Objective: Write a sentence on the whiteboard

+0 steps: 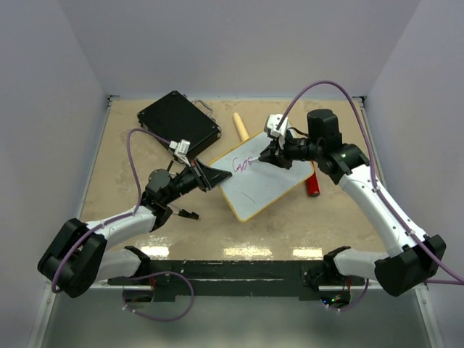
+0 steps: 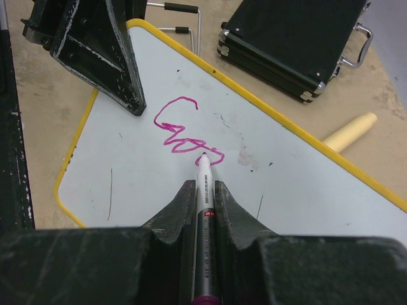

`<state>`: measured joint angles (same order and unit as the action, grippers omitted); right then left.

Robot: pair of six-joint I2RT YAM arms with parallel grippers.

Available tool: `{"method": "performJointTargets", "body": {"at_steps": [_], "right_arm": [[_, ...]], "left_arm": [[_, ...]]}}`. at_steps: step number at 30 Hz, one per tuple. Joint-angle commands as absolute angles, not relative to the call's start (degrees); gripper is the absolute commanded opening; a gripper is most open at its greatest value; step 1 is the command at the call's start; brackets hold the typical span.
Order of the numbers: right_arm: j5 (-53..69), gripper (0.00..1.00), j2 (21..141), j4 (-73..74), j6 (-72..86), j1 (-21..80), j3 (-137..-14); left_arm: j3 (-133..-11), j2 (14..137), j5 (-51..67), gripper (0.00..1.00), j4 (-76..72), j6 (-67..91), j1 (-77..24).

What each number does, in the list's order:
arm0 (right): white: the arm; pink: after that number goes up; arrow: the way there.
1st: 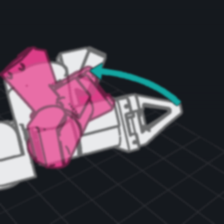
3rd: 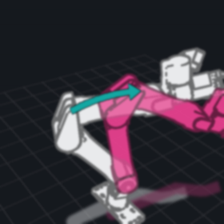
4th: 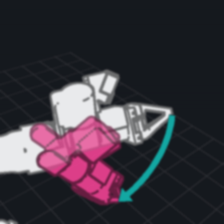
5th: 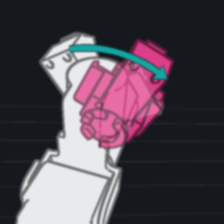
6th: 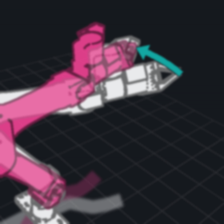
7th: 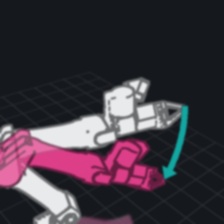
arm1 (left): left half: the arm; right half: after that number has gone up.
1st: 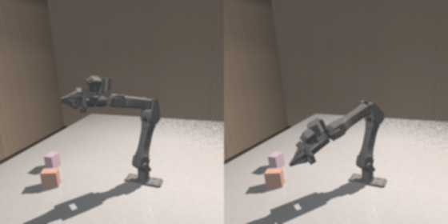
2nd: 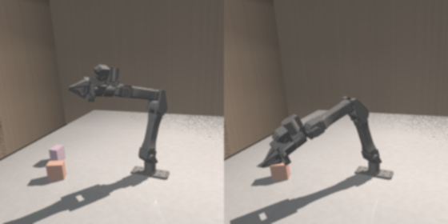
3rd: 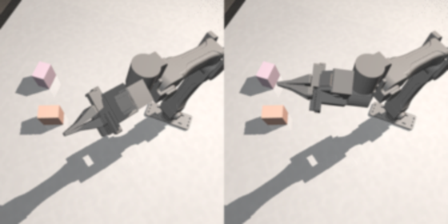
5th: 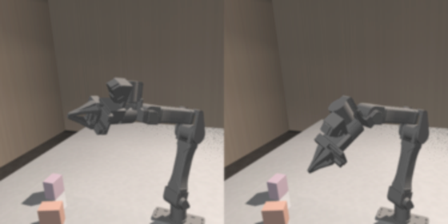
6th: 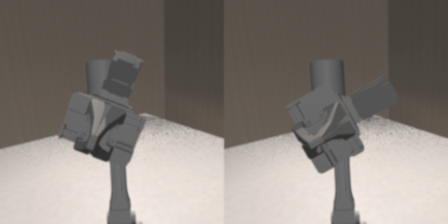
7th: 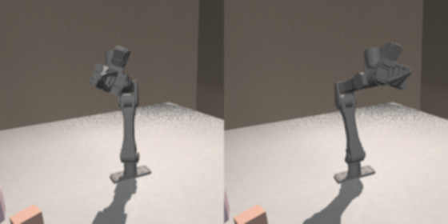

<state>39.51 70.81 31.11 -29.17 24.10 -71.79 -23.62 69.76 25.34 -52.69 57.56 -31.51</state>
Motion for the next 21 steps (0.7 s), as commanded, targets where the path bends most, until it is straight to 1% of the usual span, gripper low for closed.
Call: {"method": "performJointTargets", "body": {"at_steps": [1,14,19,21], "right_arm": [[38.6,0.00,69.4,28.7,-28.0,23.5,-73.7],[43.0,0.00,67.6,29.4,-27.9,20.4,-75.0],[42.5,0.00,67.8,29.4,-27.8,20.0,-75.9],[39.9,0.00,68.0,28.4,-27.1,19.8,-75.5]], "left_arm": [[-24.4,68.9,27.2,0.00,-64.8,59.2,-31.7],[-24.3,70.6,28.0,0.00,-64.3,57.8,-31.6],[-24.2,71.7,29.0,0.00,-63.7,56.0,-31.3],[-24.2,72.0,29.5,0.00,-63.5,55.6,-31.1]]}}
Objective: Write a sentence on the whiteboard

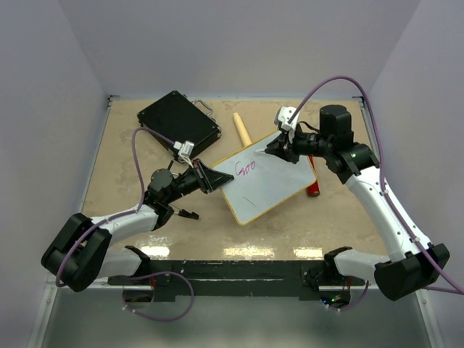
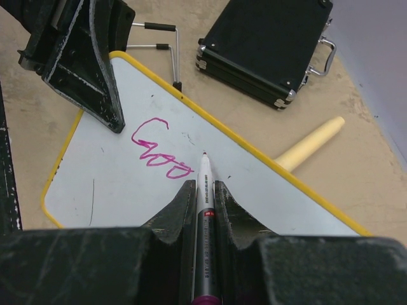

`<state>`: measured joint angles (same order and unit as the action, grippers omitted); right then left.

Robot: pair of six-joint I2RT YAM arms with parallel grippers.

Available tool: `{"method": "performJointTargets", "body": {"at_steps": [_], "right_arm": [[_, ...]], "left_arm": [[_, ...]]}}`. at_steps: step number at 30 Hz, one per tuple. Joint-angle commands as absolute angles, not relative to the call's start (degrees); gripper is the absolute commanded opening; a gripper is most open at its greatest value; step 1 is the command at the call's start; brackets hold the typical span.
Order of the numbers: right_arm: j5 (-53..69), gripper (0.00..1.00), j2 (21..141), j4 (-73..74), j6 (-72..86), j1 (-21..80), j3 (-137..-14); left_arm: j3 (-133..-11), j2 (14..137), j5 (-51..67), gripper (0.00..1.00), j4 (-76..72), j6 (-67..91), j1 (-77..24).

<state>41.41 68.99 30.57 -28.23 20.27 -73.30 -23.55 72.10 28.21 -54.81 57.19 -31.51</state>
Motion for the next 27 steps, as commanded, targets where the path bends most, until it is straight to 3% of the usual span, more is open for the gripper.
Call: {"method": "performJointTargets", "body": {"at_steps": [1,27], "right_arm": [[38.9,0.00,68.0,27.8,-26.6,19.7,-75.2],[36.3,0.00,69.0,29.4,-27.7,19.7,-71.4]], "left_arm": [[-24.2,72.2,29.7,0.00,-63.6,55.3,-31.0],[-23.8,72.6,31.7,0.00,-67.1,56.7,-29.7]]}}
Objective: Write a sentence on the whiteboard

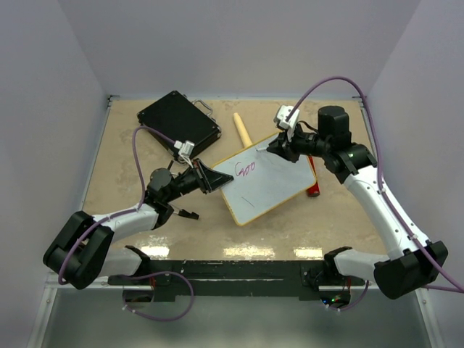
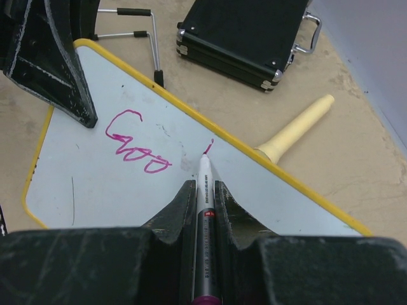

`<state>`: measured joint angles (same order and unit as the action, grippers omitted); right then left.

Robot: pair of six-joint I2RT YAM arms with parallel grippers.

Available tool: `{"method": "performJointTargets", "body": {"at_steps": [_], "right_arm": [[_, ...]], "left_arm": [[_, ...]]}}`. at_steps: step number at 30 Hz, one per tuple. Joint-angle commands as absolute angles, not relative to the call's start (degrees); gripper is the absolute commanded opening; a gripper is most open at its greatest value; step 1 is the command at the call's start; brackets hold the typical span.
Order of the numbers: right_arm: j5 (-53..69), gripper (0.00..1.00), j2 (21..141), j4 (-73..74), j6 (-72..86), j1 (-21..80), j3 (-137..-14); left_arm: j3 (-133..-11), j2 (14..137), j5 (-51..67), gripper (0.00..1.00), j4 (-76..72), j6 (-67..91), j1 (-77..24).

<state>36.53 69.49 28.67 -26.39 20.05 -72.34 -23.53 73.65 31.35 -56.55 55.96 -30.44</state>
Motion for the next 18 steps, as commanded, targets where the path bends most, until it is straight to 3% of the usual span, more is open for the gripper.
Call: {"method": "performJointTargets", "body": {"at_steps": [1,18], "right_arm": [[36.4,0.00,68.8,30.0,-28.3,19.7,-71.3],[37.9,0.00,69.2,32.1,-29.4,19.8,-71.2]], "left_arm": [[-23.7,72.5,31.7,0.00,-67.1,56.8,-29.5],[-23.5,72.8,32.0,0.00,-67.5,57.2,-28.7]]}}
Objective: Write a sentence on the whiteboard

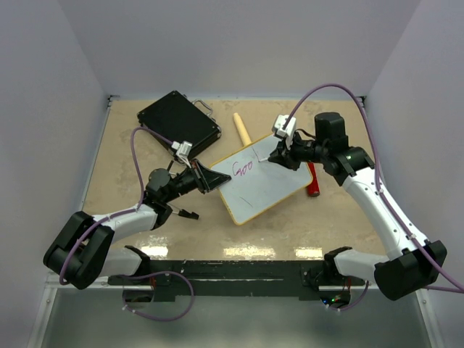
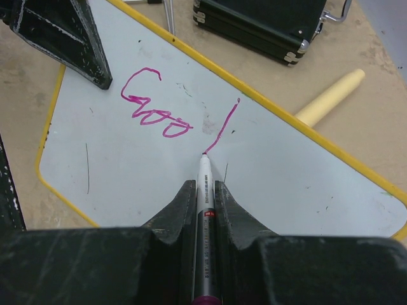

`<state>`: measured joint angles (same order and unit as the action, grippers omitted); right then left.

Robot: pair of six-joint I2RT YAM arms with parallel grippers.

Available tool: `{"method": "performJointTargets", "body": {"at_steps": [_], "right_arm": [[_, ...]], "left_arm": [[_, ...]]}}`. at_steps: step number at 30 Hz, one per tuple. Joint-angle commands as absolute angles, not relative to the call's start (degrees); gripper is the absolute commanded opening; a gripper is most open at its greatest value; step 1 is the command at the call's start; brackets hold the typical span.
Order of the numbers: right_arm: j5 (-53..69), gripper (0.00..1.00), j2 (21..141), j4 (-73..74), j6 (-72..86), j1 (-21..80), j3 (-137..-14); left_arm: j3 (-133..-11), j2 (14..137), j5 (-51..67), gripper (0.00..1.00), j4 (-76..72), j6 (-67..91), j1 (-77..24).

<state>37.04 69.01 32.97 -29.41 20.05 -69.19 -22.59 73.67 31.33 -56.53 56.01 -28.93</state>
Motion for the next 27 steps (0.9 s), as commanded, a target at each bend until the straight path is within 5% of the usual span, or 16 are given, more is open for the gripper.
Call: {"method": "performJointTargets", "body": {"at_steps": [1,27], "right_arm": [[37.8,0.00,69.3,31.6,-28.8,19.8,-71.4],[42.1,0.00,71.7,32.4,-30.1,20.2,-72.4]], "left_arm": [[-23.5,72.9,32.1,0.00,-67.8,57.3,-28.7],[-23.3,73.9,32.5,0.00,-69.8,58.3,-28.7]]}}
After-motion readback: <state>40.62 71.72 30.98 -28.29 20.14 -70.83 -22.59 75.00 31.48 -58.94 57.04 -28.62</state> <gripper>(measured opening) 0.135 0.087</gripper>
